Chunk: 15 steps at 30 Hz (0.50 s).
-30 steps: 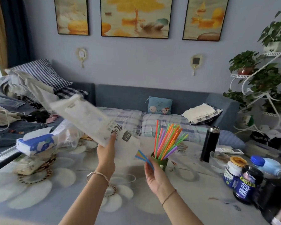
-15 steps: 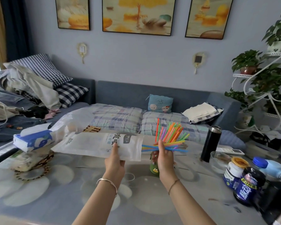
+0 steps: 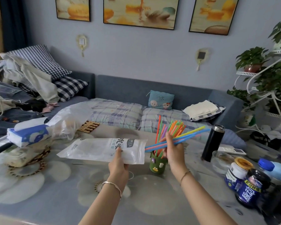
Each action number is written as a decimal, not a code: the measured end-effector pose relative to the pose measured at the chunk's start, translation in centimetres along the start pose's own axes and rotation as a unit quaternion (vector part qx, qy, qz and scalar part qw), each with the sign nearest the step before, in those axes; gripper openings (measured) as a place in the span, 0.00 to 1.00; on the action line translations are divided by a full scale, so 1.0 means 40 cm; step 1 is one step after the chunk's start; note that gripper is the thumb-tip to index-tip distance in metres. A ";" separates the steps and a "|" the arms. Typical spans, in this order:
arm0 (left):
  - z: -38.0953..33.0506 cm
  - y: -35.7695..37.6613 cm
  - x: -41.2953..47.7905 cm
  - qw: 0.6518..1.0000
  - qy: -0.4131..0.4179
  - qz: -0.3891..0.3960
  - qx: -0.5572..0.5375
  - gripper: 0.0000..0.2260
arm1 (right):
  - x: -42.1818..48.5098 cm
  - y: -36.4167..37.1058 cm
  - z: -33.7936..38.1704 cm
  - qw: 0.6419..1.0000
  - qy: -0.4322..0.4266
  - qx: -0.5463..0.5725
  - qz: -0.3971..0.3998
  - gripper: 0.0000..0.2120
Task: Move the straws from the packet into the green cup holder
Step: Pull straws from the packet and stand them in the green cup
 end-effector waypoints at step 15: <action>0.087 -0.075 0.054 0.995 -0.023 -0.059 0.080 0.18 | 0.148 -0.057 0.138 0.911 -0.186 -0.365 -0.056 0.26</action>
Point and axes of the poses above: each hand's wrist, its own x-axis towards the middle knuckle, its own y-axis out of the palm, z = x × y, the point moved 9 cm from there along x, towards the middle knuckle, and after that the axes turned 9 degrees about y, right-handed, at the moved point
